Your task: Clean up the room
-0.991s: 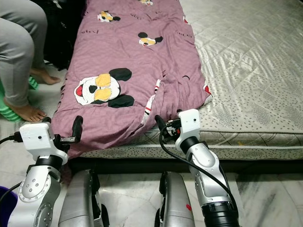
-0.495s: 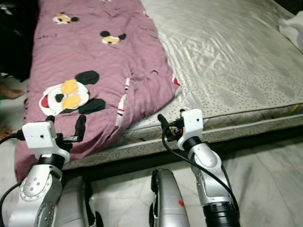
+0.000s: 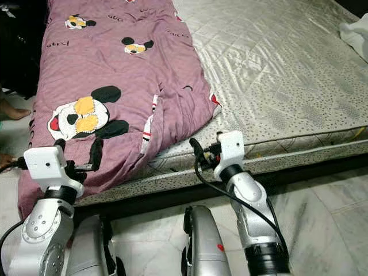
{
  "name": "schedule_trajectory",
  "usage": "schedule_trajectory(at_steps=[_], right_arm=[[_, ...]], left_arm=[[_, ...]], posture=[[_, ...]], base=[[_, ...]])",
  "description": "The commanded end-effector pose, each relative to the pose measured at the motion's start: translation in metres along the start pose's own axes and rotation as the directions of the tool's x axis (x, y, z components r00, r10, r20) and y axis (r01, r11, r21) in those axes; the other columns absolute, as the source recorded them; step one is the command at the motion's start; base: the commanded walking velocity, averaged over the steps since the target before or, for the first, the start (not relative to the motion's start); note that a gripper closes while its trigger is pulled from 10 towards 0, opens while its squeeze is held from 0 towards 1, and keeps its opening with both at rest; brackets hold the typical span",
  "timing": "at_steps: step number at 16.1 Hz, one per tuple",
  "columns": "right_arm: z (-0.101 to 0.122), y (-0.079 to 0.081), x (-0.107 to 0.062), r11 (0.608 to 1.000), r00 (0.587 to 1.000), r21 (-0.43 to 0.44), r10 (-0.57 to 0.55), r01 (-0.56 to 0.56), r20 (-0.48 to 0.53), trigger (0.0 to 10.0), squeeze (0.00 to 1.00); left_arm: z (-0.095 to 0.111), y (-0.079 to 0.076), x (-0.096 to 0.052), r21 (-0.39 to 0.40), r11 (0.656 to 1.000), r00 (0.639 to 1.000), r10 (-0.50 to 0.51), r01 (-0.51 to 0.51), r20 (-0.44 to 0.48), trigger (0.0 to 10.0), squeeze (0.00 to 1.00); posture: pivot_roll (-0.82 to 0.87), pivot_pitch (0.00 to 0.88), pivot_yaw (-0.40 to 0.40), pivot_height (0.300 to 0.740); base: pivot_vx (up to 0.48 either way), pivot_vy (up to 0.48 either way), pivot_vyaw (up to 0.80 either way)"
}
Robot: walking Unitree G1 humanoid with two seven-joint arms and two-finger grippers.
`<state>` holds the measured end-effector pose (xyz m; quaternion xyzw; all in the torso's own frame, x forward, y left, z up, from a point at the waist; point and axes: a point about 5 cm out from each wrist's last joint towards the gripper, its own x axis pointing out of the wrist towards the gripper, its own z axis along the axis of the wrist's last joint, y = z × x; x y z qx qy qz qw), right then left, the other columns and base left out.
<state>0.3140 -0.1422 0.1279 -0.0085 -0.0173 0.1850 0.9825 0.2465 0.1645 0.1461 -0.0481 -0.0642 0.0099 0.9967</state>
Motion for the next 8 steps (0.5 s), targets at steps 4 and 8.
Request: schedule_trajectory(at_steps=[4, 8], right_arm=[[-0.0069, -0.0025, -0.0023, 1.000, 1.000, -0.007, -0.017, 0.017, -0.024, 10.0, 0.00], [-0.0071, -0.0034, -0.0011, 1.000, 1.000, -0.014, -0.020, 0.020, -0.023, 10.0, 0.00]], left_arm=[[-0.0051, 0.0026, -0.0038, 0.015, 1.000, 1.000, 0.020, -0.020, -0.023, 10.0, 0.00], [-0.0025, -0.0010, -0.0030, -0.011, 1.000, 1.000, -0.014, 0.014, -0.011, 10.0, 0.00]], posture=[[-0.03, 0.189, -0.048, 0.555], [-0.03, 0.191, -0.049, 0.555]], base=[[0.000, 0.000, 0.00], [0.064, 0.000, 0.00]])
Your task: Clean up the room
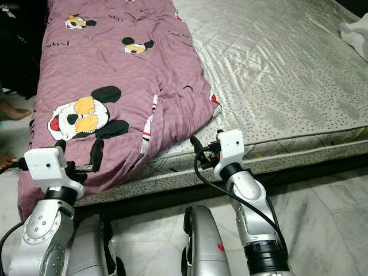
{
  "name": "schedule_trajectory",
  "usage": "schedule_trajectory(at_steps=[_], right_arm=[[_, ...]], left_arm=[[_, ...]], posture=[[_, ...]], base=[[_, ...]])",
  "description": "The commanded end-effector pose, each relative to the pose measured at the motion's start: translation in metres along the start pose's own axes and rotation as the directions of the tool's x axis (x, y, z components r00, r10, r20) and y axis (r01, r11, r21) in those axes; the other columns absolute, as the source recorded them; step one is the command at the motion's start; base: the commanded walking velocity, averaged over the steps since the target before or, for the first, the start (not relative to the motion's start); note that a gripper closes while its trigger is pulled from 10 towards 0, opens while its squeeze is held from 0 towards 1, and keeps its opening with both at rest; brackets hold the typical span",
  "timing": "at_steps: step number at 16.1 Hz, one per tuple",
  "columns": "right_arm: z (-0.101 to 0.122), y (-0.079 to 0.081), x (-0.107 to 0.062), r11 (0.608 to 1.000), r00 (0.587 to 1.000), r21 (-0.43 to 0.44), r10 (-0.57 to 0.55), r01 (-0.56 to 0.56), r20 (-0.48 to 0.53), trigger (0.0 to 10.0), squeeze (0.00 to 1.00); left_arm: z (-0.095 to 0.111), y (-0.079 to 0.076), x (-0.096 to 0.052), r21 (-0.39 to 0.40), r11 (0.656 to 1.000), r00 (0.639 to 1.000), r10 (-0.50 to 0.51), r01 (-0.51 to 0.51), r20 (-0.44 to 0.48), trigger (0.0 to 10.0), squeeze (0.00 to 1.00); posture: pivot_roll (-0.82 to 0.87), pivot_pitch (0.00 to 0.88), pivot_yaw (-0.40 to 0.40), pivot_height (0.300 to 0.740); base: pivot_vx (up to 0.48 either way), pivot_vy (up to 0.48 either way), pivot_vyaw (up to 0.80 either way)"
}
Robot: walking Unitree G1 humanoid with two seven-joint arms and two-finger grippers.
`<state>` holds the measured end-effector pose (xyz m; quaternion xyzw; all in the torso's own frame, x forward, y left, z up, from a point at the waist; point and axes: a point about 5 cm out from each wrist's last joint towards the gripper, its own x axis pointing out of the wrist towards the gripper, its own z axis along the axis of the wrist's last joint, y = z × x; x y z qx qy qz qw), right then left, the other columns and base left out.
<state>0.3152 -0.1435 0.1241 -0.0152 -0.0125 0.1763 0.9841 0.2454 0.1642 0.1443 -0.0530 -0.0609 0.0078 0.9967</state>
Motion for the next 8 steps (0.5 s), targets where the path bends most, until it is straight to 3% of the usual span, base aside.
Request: schedule_trajectory(at_steps=[1, 4, 8], right_arm=[[-0.0033, -0.0022, -0.0012, 1.000, 1.000, -0.005, -0.004, 0.004, -0.011, 10.0, 0.00], [-0.0044, -0.0028, -0.0021, 1.000, 1.000, -0.009, -0.005, 0.005, -0.014, 10.0, 0.00], [-0.0048, -0.0041, -0.0028, 1.000, 1.000, -0.018, -0.006, 0.006, -0.014, 10.0, 0.00]], left_arm=[[-0.0009, -0.0010, -0.0019, -0.003, 1.000, 1.000, -0.015, 0.015, -0.004, 10.0, 0.00], [-0.0024, -0.0010, -0.0029, 0.006, 1.000, 1.000, -0.003, 0.003, -0.012, 10.0, 0.00], [-0.0040, -0.0010, -0.0034, 0.007, 1.000, 1.000, 0.001, -0.001, -0.020, 10.0, 0.00]], posture=[[-0.03, 0.192, -0.049, 0.555], [-0.03, 0.190, -0.050, 0.555], [-0.03, 0.186, -0.048, 0.555]], base=[[0.322, 0.000, 0.00], [0.303, 0.000, 0.00], [0.000, 0.000, 0.00]])
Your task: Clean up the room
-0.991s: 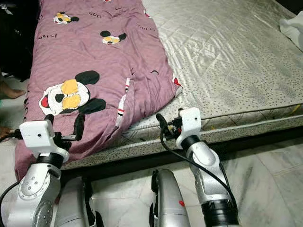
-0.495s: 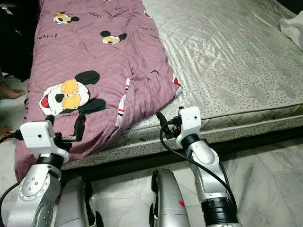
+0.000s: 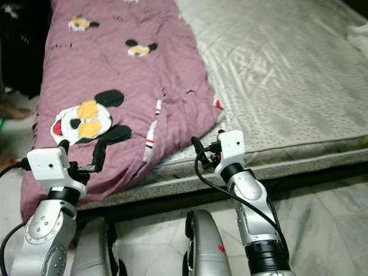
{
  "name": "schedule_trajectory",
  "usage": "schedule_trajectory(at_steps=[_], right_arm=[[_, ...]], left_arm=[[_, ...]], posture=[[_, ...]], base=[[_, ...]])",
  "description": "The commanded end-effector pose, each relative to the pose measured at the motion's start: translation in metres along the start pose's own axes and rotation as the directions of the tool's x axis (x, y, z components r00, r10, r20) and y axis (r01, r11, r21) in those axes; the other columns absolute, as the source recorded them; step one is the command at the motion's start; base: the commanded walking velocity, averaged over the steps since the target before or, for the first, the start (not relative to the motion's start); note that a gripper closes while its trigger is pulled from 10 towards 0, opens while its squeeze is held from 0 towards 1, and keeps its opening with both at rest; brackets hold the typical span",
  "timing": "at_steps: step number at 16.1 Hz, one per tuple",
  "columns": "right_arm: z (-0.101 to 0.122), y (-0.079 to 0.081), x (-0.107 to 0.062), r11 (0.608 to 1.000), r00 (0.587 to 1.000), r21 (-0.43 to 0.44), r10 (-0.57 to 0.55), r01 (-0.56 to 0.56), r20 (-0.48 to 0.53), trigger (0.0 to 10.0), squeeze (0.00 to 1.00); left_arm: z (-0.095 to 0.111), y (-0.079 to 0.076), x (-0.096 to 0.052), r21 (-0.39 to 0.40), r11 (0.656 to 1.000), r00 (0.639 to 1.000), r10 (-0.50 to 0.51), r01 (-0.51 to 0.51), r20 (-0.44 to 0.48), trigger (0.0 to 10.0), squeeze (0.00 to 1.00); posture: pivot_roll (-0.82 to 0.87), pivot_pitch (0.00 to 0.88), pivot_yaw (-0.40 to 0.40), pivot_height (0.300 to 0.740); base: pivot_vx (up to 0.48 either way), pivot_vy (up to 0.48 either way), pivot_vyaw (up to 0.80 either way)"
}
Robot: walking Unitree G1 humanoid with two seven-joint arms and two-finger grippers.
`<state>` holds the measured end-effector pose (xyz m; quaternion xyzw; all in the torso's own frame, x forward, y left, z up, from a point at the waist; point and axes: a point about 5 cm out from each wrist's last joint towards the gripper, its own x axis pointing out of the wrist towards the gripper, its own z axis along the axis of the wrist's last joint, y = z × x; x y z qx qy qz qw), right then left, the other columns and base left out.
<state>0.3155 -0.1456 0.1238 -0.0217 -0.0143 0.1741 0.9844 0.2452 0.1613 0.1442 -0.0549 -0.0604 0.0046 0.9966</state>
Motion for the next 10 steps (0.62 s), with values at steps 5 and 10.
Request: schedule_trajectory(at_steps=[5, 10], right_arm=[[-0.0022, -0.0045, -0.0014, 0.999, 1.000, -0.040, 0.023, -0.023, -0.005, 10.0, 0.00], [-0.0031, -0.0054, -0.0009, 0.999, 1.000, -0.038, 0.012, -0.013, -0.008, 10.0, 0.00]], left_arm=[[-0.0036, 0.0009, -0.0046, 0.004, 1.000, 1.000, -0.009, 0.009, -0.013, 10.0, 0.00], [-0.0040, 0.0003, -0.0053, 0.000, 1.000, 1.000, -0.008, 0.008, -0.013, 10.0, 0.00]], posture=[[-0.03, 0.179, -0.051, 0.555], [-0.03, 0.175, -0.051, 0.555]], base=[[0.180, 0.000, 0.31], [0.312, 0.000, 0.46]])
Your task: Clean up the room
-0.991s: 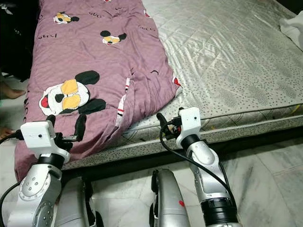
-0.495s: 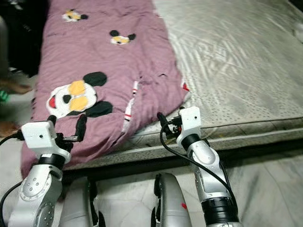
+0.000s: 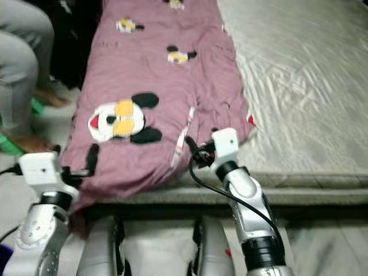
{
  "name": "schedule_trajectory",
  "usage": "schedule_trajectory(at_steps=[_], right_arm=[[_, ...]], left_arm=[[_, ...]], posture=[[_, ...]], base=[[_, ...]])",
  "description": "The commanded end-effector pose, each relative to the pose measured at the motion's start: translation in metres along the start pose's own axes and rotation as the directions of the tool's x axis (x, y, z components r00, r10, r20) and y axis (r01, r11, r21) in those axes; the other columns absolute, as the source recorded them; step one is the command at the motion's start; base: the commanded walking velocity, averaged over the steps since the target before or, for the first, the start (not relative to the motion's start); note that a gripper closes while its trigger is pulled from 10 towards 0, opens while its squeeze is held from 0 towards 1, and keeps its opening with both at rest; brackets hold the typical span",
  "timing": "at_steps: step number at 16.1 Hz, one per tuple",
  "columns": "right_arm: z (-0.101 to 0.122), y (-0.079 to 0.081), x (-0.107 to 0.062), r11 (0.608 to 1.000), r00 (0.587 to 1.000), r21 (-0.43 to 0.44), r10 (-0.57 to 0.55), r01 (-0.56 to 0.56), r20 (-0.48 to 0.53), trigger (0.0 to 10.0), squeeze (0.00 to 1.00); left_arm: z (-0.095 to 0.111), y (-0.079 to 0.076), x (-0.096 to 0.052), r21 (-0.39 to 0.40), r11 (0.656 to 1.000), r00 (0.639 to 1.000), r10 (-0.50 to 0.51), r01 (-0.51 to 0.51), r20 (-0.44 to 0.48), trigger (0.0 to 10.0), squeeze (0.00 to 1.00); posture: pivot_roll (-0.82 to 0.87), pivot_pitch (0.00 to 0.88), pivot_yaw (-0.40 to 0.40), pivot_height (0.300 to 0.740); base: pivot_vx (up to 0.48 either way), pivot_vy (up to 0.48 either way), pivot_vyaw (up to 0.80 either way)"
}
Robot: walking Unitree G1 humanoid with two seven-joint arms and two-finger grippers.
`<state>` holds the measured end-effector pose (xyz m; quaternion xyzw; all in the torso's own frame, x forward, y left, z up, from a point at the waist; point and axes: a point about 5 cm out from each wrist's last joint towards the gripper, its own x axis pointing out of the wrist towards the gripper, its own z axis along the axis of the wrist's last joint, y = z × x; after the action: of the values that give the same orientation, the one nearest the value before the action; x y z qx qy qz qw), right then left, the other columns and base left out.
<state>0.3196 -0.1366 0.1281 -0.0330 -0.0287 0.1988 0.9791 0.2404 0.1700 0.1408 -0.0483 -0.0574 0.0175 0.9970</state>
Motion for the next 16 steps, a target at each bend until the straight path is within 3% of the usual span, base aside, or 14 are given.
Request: schedule_trajectory(at_steps=[1, 8, 10, 11, 13, 16], right_arm=[[-0.008, -0.012, -0.009, 0.999, 0.999, -0.012, -0.039, 0.038, -0.035, 10.0, 0.00], [-0.009, -0.016, -0.007, 0.999, 0.998, -0.018, -0.042, 0.041, -0.043, 10.0, 0.00], [-0.008, -0.012, -0.004, 0.999, 0.997, -0.002, 0.052, -0.052, -0.056, 10.0, 0.00], [-0.010, 0.000, -0.001, 0.985, 0.980, 0.036, 0.172, -0.169, -0.101, 10.0, 0.00], [-0.012, 0.013, 0.002, 0.961, 0.951, 0.053, 0.277, -0.272, -0.136, 10.0, 0.00], [-0.014, 0.028, 0.011, 0.954, 0.943, 0.041, 0.300, -0.297, -0.145, 10.0, 0.00]], left_arm=[[-0.003, -0.008, 0.000, -0.013, 1.000, 1.000, -0.029, 0.029, -0.011, 10.0, 0.00], [-0.004, -0.008, 0.000, -0.001, 1.000, 1.000, -0.009, 0.009, -0.015, 10.0, 0.00], [-0.004, -0.008, 0.000, 0.000, 1.000, 1.000, -0.005, 0.005, -0.018, 10.0, 0.00], [-0.003, -0.008, 0.000, 0.001, 1.000, 1.000, -0.007, 0.007, -0.018, 10.0, 0.00], [-0.002, -0.009, 0.001, 0.002, 1.000, 1.000, -0.009, 0.009, -0.015, 10.0, 0.00], [0.000, -0.010, 0.001, 0.002, 1.000, 1.000, -0.014, 0.014, -0.010, 10.0, 0.00]], posture=[[-0.03, 0.174, -0.052, 0.555], [-0.03, 0.179, -0.056, 0.555], [-0.02, 0.182, -0.056, 0.555], [-0.02, 0.185, -0.053, 0.555], [-0.02, 0.187, -0.052, 0.555], [-0.01, 0.189, -0.050, 0.555]], base=[[0.000, 0.000, 0.00], [0.000, 0.000, 0.00], [0.000, 0.000, 0.00], [0.000, 0.000, 0.00], [0.000, 0.000, 0.00], [0.000, 0.000, 0.00]])
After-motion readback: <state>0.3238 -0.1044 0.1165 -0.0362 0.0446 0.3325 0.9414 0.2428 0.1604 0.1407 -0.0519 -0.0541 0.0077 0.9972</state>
